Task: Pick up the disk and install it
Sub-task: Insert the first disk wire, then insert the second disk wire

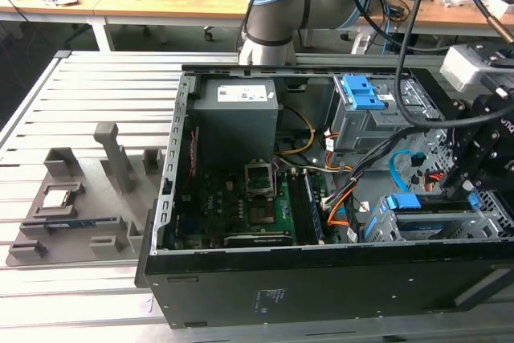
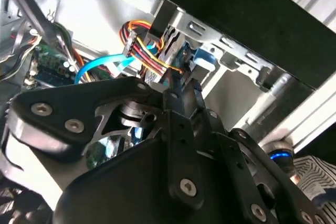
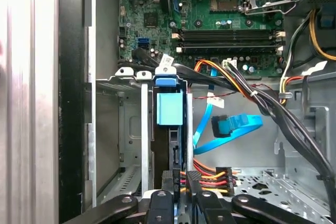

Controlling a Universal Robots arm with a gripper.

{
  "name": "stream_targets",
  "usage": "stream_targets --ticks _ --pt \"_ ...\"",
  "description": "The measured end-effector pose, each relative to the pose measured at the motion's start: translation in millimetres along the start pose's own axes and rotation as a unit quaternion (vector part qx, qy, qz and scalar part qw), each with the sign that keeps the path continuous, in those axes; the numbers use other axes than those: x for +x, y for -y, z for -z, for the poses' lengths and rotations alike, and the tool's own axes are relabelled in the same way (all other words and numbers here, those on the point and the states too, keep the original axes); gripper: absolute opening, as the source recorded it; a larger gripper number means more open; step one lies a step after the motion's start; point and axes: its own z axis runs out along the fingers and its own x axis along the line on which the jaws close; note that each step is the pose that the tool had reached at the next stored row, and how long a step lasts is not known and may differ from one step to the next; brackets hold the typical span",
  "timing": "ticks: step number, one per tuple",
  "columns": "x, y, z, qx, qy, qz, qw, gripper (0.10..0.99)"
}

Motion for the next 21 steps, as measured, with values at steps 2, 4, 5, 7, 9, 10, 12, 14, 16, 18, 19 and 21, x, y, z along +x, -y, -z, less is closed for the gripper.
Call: stream_targets --ticks 2,4,5,7,9,10,12,14,16,18,19,21 --pt "0.1 -0.5 14.8 0.0 -0.0001 0.0 1.0 0.106" --pt "0.7 -1.0 28.6 0.0 -0.0002 0.0 1.0 0.106" --pt "0.9 -1.2 34.0 0.0 -0.0002 0.0 1.0 0.106" --pt "1.4 -1.4 41.1 0.0 -0.0002 0.0 1.0 0.106" --pt "1.4 -1.4 41.0 0.0 0.0 0.0 1.0 0.106" --pt "1.4 -1.4 41.1 0.0 -0.0001 0.0 1.0 0.106" --pt "1.4 -1.4 41.2 0.0 -0.0001 0.0 1.0 0.106" --pt "1.4 -1.4 41.2 0.0 -0.0001 0.0 1.0 0.106" --pt "1.4 -1.4 41.2 0.0 -0.0001 0.0 1.0 0.106" --pt "1.4 -1.4 41.3 0.0 -0.0001 0.0 1.0 0.106" --pt "1.4 -1.4 41.3 0.0 -0.0001 0.0 1.0 0.106" --pt "1.4 -1.5 41.4 0.0 -0.0002 0.0 1.0 0.106"
